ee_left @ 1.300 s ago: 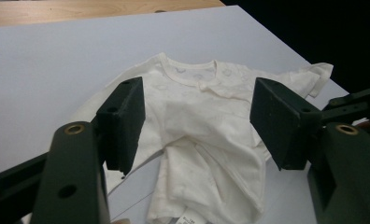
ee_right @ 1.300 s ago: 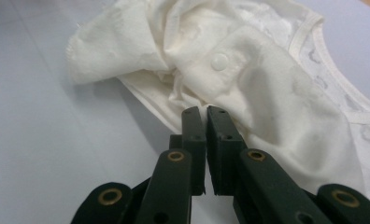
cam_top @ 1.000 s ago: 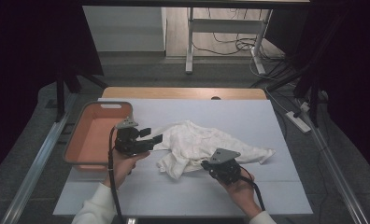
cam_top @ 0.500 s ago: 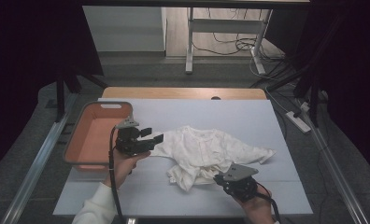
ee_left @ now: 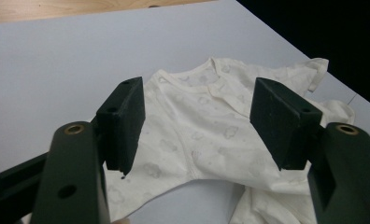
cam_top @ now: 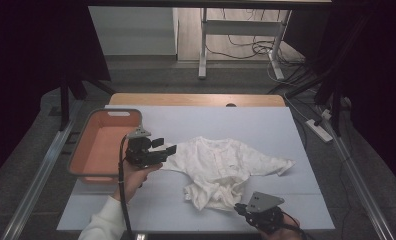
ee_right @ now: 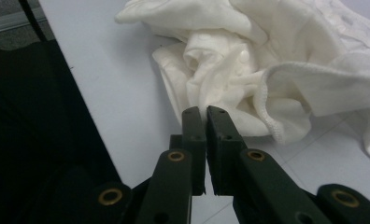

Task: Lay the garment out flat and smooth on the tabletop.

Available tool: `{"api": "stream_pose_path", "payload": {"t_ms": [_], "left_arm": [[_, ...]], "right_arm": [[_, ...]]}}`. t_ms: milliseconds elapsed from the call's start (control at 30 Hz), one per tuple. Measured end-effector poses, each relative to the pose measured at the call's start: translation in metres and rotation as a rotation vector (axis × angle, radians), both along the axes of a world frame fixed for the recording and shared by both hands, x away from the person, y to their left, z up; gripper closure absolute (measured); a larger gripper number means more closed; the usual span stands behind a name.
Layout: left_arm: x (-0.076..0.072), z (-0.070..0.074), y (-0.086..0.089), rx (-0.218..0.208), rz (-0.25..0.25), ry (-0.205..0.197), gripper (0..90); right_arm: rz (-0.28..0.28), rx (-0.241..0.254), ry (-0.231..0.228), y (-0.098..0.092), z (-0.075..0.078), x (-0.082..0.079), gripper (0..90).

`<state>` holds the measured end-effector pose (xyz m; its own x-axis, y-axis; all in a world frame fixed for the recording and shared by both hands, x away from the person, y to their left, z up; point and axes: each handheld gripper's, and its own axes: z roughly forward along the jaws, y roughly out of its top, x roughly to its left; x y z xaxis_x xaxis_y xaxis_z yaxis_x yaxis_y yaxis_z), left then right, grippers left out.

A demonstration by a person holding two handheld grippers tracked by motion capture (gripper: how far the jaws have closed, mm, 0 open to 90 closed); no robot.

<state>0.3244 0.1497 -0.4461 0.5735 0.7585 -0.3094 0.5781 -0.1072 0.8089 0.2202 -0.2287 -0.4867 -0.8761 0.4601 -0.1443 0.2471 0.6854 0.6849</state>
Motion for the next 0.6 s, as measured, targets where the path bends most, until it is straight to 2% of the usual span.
{"api": "stream_pose_path", "payload": {"t_ms": [200,467,600], "left_arm": [[0.0007,-0.001,-0.0012,0.004,-0.002,0.003,35.5],[0.0003,-0.0009,-0.0031,0.005,-0.006,0.002,35.4],[0.0005,-0.0015,-0.0032,0.007,-0.006,0.005,35.5]], "right_arm": [[0.012,0.013,-0.004,-0.0026,0.0035,-0.0091,86.4],[0.006,0.007,0.007,-0.0039,0.001,-0.0064,86.3],[-0.003,0.01,-0.008,-0.004,0.0009,-0.0061,83.4]]}}
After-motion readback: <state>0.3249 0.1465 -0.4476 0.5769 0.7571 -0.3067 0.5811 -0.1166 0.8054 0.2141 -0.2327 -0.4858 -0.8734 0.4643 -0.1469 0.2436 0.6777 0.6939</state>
